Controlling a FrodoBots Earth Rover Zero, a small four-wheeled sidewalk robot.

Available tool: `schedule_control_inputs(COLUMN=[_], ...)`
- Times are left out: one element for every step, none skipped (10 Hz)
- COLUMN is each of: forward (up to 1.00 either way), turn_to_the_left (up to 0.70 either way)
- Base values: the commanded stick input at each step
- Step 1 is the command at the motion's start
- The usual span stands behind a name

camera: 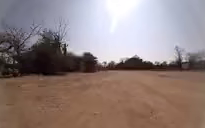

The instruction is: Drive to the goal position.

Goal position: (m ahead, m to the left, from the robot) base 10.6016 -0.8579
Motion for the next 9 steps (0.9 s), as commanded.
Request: schedule_control_inputs(forward=[1.0,1.0,1.0,1.0,1.0,1.0,1.0,1.0,1.0], turn_to_the_left=[-0.1,0.0,0.0,0.0,0.0,0.0,0.0,0.0,0.0])
